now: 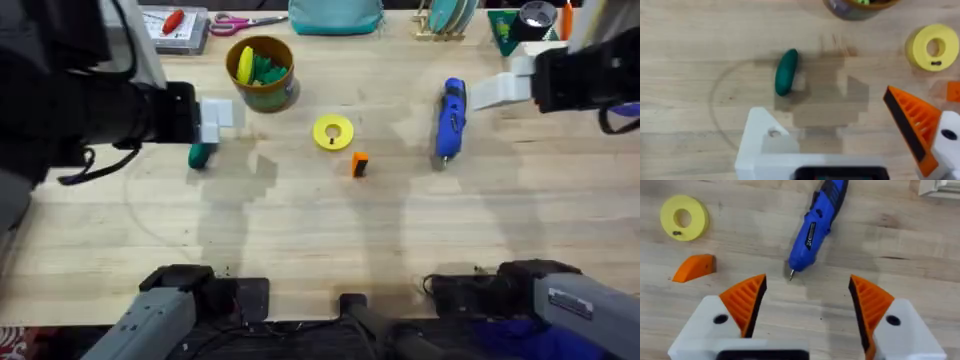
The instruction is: Pick up the gripper from the table and insert it into the empty holder that is missing its gripper. Then pick up a screw, insert it into the mounting hole, and use the screwdriver to tighten it. Finally, clean up the table by picking up the vegetable and placing it into the bucket.
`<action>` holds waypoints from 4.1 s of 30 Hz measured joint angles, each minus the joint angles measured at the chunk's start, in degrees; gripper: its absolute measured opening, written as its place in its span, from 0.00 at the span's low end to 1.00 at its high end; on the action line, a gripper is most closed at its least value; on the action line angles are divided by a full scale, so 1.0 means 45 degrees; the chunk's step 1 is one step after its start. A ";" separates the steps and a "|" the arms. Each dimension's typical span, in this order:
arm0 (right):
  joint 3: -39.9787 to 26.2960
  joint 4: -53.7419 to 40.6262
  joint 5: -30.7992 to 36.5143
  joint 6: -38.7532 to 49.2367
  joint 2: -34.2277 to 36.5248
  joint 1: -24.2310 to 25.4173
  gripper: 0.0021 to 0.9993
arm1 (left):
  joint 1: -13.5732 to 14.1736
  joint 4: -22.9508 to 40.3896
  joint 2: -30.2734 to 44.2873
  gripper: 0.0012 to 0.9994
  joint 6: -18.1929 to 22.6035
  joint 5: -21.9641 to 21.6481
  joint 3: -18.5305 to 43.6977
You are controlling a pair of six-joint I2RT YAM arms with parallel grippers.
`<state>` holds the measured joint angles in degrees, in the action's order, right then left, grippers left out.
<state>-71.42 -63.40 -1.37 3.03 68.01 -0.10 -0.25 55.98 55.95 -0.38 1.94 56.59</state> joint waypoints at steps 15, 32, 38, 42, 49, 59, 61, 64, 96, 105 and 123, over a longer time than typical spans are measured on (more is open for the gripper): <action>-0.0029 0.0012 0.0000 0.0004 0.0752 0.0000 1.00 | 0.0000 0.0182 0.1820 0.99 0.0000 0.0323 0.0032; -0.0029 0.0117 0.0000 0.0005 0.0762 0.0000 1.00 | -0.2065 0.0157 0.3414 0.99 0.1521 -0.0414 0.0070; -0.0029 0.0117 0.0000 0.0005 0.0757 0.0000 1.00 | -0.2739 -0.0348 0.4937 0.99 0.2628 -0.0491 0.0070; -0.0029 0.0117 0.0000 0.0001 0.0758 0.0000 1.00 | -0.3038 -0.0765 0.5963 0.99 0.3184 -0.0492 0.0070; -0.0029 0.0117 0.0000 0.0005 0.0757 0.0000 1.00 | -0.3147 -0.1558 0.7420 0.99 0.3837 -0.0482 0.0070; -0.0029 0.0112 0.0000 0.0001 0.0757 0.0000 1.00 | -0.3143 -0.2172 0.8483 0.89 0.4449 -0.0341 0.0148; -0.0029 0.0111 0.0000 0.0001 0.0758 0.0000 1.00 | -0.3146 -0.2310 0.8492 0.81 0.4478 -0.0345 0.0152; -0.0029 0.0108 0.0000 0.0005 0.0761 0.0000 1.00 | -0.3147 -0.2482 0.8511 0.56 0.4518 -0.0357 0.0153; -0.0029 0.0108 0.0000 0.0001 0.0757 0.0000 1.00 | -0.3147 -0.3174 0.8581 0.00 0.4648 -0.0385 0.0153; -0.0029 0.0071 0.0000 0.0005 0.0757 0.0000 1.00 | -0.3147 -0.2821 0.8585 0.00 0.4648 -0.0346 0.0701; -0.0034 0.0064 0.0000 0.0005 0.0757 0.0000 1.00 | -0.3147 -0.0833 0.4320 0.00 0.4552 -0.0346 0.2299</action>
<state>-71.57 -63.11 -1.37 3.05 71.42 -0.10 -14.41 52.23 75.39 20.10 0.38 66.94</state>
